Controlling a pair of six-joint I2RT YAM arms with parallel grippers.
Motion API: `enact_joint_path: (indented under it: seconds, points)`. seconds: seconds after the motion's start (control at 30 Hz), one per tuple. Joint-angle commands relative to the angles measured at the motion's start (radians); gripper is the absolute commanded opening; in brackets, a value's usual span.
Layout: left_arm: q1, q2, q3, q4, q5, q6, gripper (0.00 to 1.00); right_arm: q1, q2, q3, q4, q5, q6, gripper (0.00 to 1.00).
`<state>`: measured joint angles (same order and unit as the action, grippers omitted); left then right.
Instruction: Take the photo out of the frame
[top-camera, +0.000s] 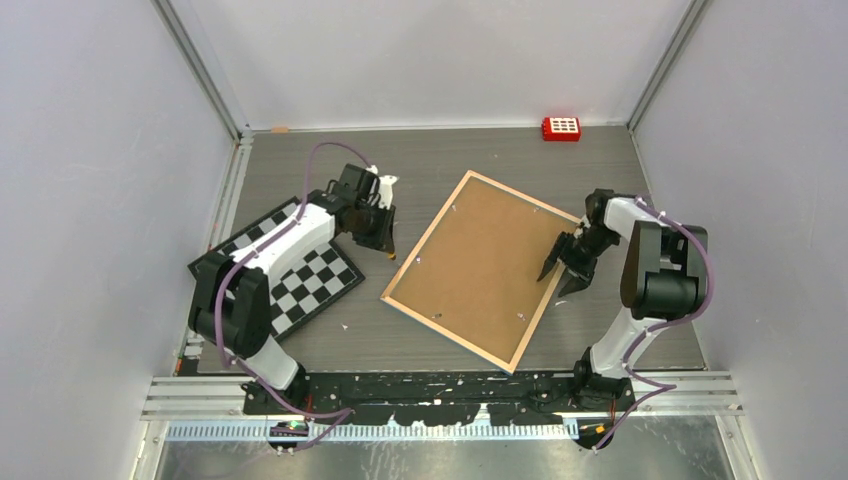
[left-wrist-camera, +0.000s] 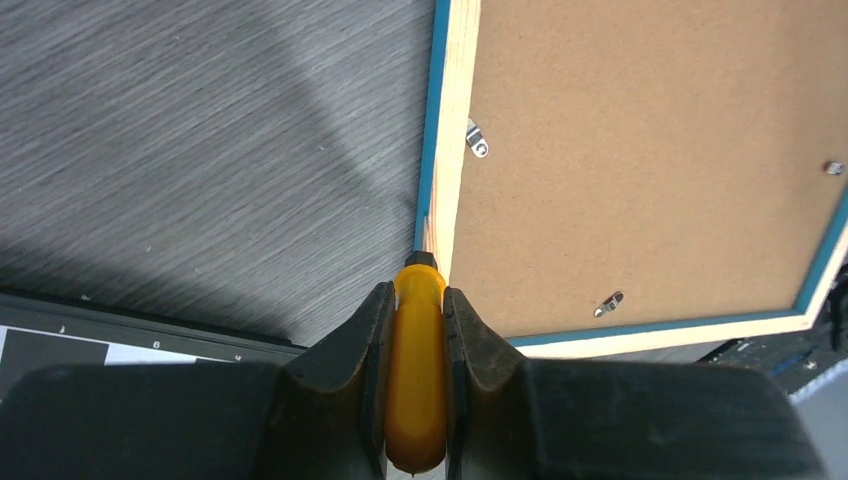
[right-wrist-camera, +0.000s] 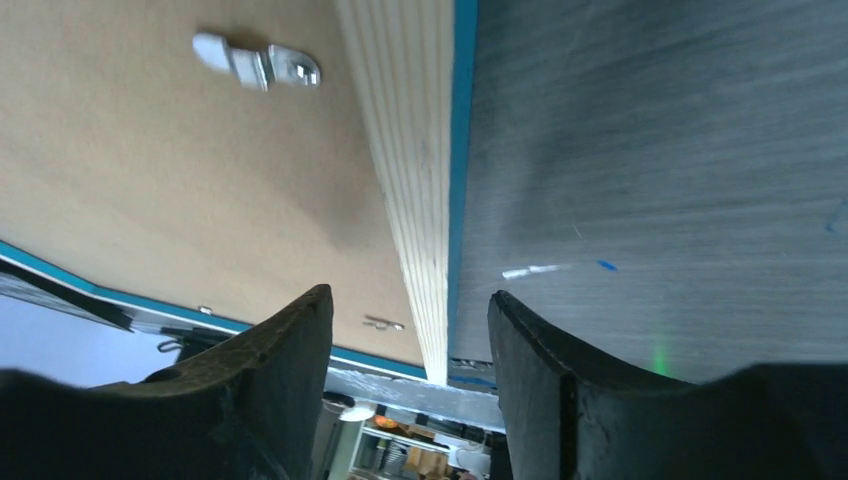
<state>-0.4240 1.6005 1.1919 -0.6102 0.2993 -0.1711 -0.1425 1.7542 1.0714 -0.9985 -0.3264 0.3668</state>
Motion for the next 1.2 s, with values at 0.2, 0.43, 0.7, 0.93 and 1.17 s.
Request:
enact_joint_path:
  seconds: [0.2, 0.43, 0.7, 0.93, 1.17]
  points:
    - [-0.033, -0.074, -0.019, 0.091, -0.198, 0.0, 0.0, 0.053, 0.075, 0.011, 0.202, -0.003, 0.107, 0.47]
    - [-0.05, -0.069, -0.027, 0.147, -0.15, -0.008, 0.0, 0.067, 0.106, 0.021, 0.242, 0.012, 0.12, 0.36]
    - [-0.093, -0.122, -0.036, 0.151, -0.176, -0.01, 0.0, 0.067, 0.093, -0.014, 0.264, 0.004, 0.131, 0.25]
    - [-0.114, -0.1, -0.042, 0.168, -0.167, -0.034, 0.0, 0.067, 0.09, -0.017, 0.265, 0.0, 0.132, 0.19]
    - [-0.116, -0.055, -0.015, 0.176, -0.211, -0.029, 0.0, 0.067, 0.076, -0.029, 0.265, 0.005, 0.126, 0.17]
